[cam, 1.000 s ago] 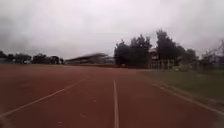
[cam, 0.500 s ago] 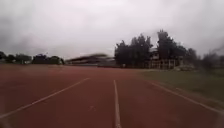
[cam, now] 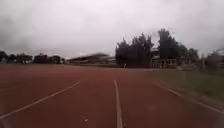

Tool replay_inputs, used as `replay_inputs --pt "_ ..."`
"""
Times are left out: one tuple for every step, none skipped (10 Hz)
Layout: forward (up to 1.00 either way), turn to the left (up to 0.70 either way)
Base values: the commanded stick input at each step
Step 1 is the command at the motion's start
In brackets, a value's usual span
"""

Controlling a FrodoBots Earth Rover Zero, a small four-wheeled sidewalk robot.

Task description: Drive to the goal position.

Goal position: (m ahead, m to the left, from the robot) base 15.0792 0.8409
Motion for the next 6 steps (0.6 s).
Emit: replay_inputs --pt "0.70 0.00" --pt "0.70 0.00" --pt "0.70 0.00" --pt "0.70 0.00" --pt "0.70 0.00" --pt "0.70 0.00"
